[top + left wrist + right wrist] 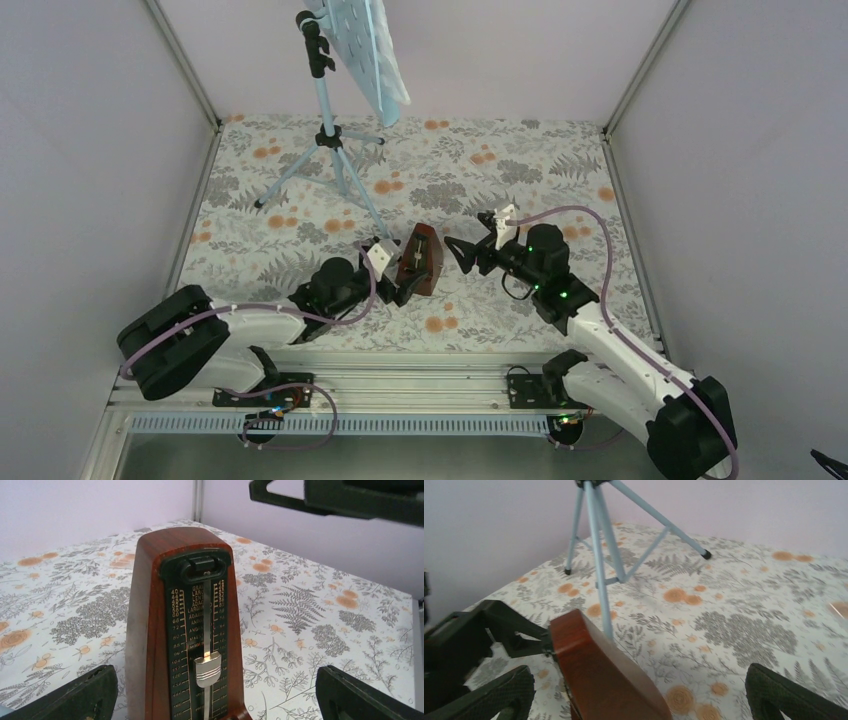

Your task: Pack up the instrument practice props

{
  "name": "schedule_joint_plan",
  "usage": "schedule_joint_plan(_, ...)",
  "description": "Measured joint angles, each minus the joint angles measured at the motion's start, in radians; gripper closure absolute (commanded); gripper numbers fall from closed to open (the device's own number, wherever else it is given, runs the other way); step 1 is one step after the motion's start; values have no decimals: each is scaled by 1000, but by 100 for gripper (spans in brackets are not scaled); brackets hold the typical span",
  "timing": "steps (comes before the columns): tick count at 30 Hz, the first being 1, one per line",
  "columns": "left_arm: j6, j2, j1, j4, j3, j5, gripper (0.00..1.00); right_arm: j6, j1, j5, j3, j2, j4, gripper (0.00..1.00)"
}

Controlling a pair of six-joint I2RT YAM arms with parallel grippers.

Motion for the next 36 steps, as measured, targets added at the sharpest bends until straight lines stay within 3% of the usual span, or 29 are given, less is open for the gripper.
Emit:
schedule_joint_plan(11, -38, 11, 18, -141, 95, 3, 25, 128, 0, 153, -48, -56, -35, 0)
schedule_joint_plan(32, -8, 50, 19, -282, 173, -59, 53, 164, 0, 181, -83, -83, -39, 0)
schedule_joint_plan(36, 3, 50, 19, -282, 175, -64, 53, 164, 0, 182, -83, -83, -47, 0)
